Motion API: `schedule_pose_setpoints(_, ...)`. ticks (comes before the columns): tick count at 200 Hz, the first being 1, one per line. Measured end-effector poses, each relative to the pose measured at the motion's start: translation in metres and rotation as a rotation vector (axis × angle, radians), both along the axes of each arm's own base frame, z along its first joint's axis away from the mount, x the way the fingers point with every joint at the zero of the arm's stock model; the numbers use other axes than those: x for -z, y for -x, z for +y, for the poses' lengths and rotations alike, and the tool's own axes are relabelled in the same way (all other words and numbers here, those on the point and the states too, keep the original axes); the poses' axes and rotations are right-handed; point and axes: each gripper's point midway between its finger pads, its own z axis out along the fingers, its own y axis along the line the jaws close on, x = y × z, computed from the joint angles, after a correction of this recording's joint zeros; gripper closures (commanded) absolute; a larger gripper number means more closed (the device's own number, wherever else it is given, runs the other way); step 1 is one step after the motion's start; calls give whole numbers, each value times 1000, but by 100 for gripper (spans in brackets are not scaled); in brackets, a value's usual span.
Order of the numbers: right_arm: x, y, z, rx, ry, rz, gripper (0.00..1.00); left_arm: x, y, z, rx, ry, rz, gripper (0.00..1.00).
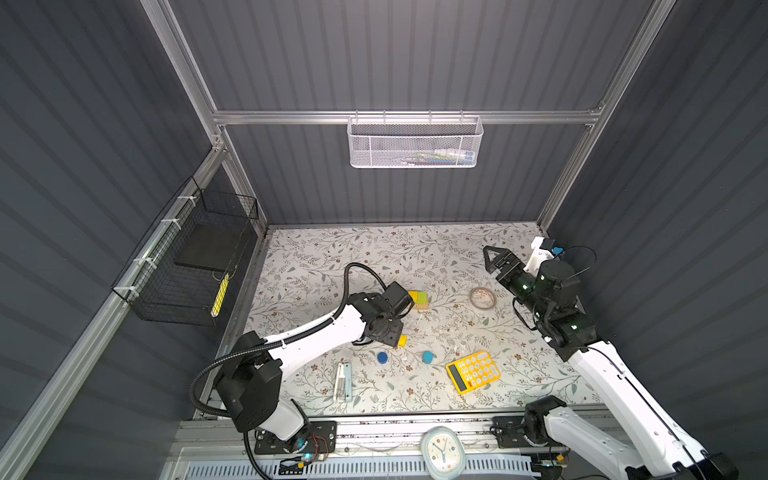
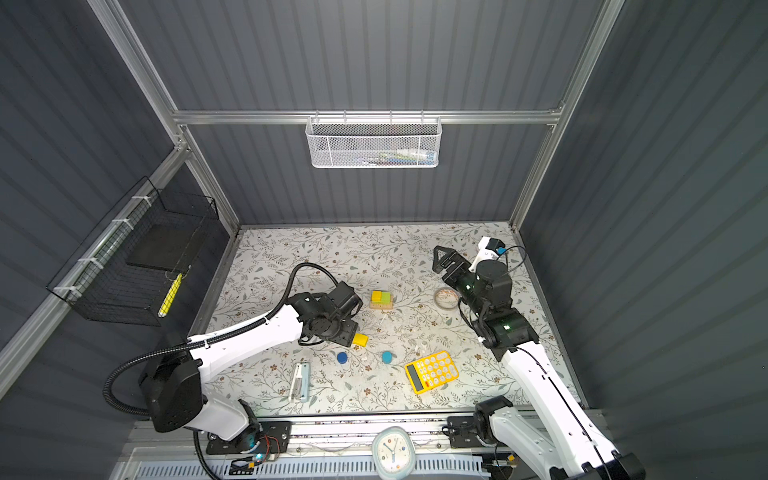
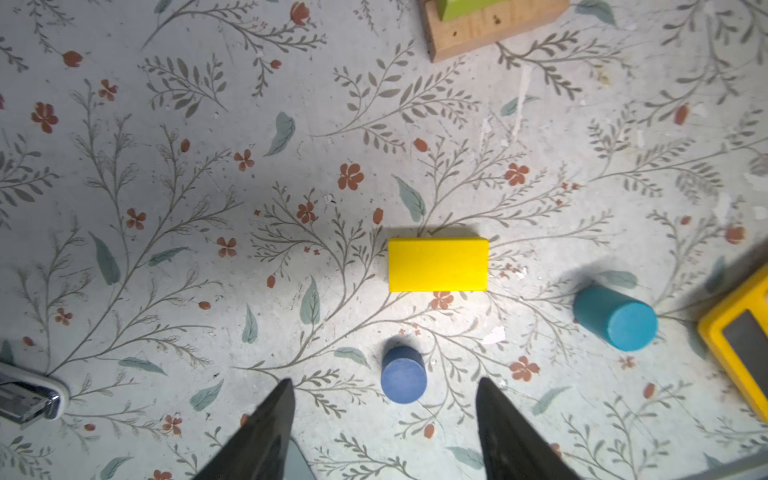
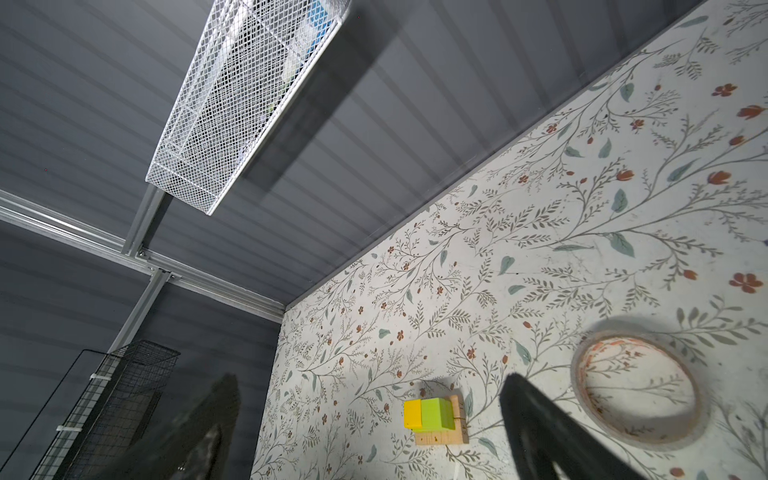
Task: Build the wood block tower
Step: 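Lower the open left gripper over the yellow rectangular block, then close the left gripper on the yellow rectangular block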
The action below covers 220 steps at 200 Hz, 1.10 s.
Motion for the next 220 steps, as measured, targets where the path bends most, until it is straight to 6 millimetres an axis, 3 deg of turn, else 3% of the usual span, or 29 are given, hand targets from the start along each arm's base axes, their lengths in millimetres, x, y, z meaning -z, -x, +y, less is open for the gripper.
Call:
schedule_pose_setpoints(49,0,6,-11,30,-11,-6,1,9,12,-15,71,46,82,14)
schedule_pose_setpoints(119,1,9,-19,54,-20,-9,1,54,14,-24,109,-12,174,7)
schedule_pose_setpoints(183,5,8,-21,56,-23,2,1,64,2,-32,114,-37,158,6)
schedule_pose_setpoints(220,5,8,-22,58,-27,3,1,72,-8,-35,101,-51,148,15)
